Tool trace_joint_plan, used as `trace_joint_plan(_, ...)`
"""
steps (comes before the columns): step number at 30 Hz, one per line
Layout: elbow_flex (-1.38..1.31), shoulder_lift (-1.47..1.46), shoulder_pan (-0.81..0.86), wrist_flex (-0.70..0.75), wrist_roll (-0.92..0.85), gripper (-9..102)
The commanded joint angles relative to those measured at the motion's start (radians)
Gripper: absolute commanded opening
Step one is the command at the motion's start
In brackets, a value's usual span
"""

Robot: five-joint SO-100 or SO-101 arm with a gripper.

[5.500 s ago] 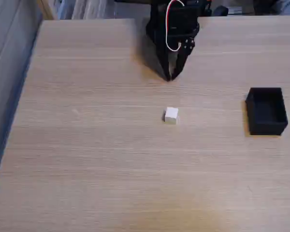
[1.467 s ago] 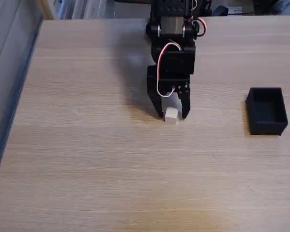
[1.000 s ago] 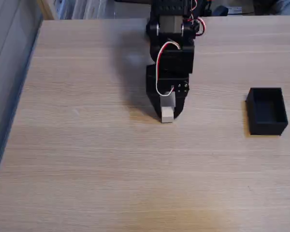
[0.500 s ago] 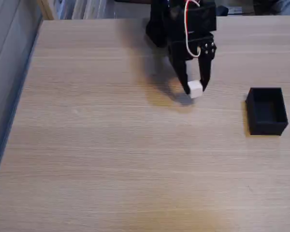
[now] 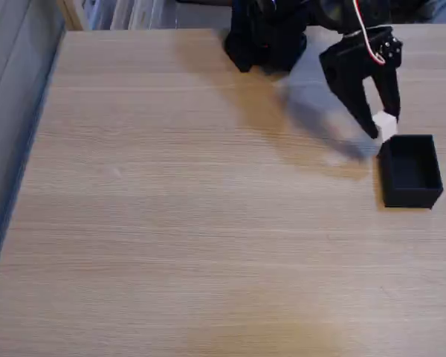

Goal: Pick a white block and place it in the black box.

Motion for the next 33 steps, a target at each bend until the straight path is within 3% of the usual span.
trace_joint_plan(1,-0.087,-0.107,-0.015,-0.091,0.003,0)
trace_joint_plan(16,-0.225,-0.341,-0.080,-0.164,0.051,1)
trace_joint_plan(19,-0.227,-0.342,-0.074,-0.156,0.071,17)
trace_joint_plan(26,-0.227,-0.337,-0.067,-0.146,0.061,23)
trace_joint_plan(30,-0.227,-0.311,-0.055,-0.130,0.063,18)
trace_joint_plan(33,-0.204,-0.253,-0.020,-0.098,0.074,6)
